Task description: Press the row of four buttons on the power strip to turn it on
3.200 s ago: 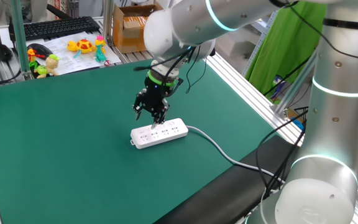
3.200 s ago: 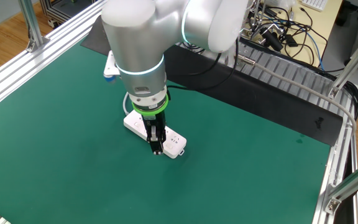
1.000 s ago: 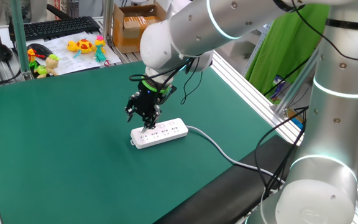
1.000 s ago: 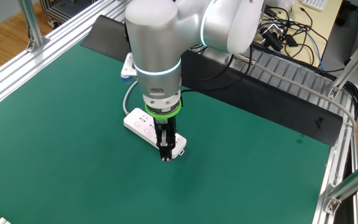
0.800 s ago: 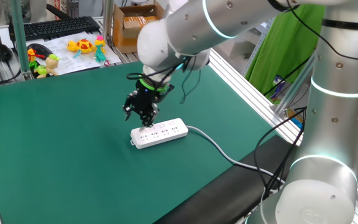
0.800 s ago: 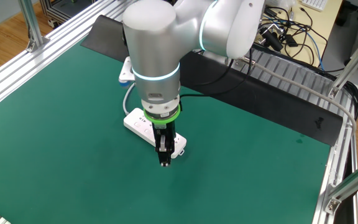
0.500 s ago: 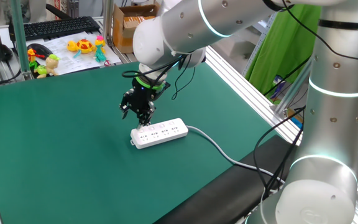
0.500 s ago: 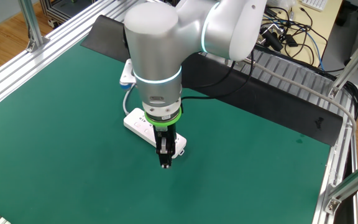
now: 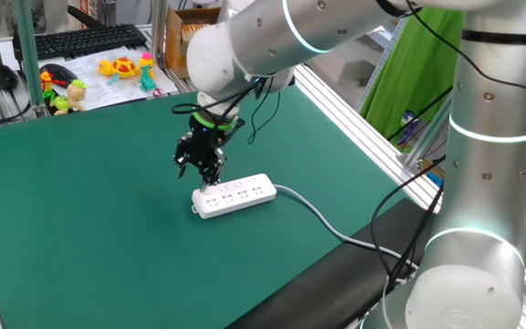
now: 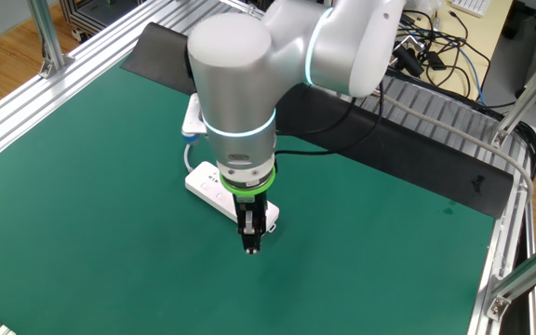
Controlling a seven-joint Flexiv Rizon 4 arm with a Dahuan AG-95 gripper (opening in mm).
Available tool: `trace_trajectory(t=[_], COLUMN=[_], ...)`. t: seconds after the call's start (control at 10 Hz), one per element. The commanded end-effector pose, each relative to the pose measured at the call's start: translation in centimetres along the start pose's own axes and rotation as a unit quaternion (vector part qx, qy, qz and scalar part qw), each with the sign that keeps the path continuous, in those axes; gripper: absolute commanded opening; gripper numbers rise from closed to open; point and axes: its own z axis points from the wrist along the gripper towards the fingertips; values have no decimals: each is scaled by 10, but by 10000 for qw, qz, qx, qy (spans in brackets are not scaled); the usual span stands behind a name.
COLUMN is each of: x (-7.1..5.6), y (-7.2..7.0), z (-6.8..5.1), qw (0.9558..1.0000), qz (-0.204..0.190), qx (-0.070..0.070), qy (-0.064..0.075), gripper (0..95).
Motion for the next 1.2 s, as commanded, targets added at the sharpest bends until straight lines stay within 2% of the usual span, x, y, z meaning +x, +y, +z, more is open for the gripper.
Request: trace_trajectory(t=[0.1, 0.4, 1.2], x=[6, 8, 2], y=[-5, -6, -4], z=[0, 1, 1], qw=[9999, 9998, 9993], qz=[-80, -176, -328], qx=[89, 85, 177], qy=[-41, 0, -36], gripper=[570, 570, 570])
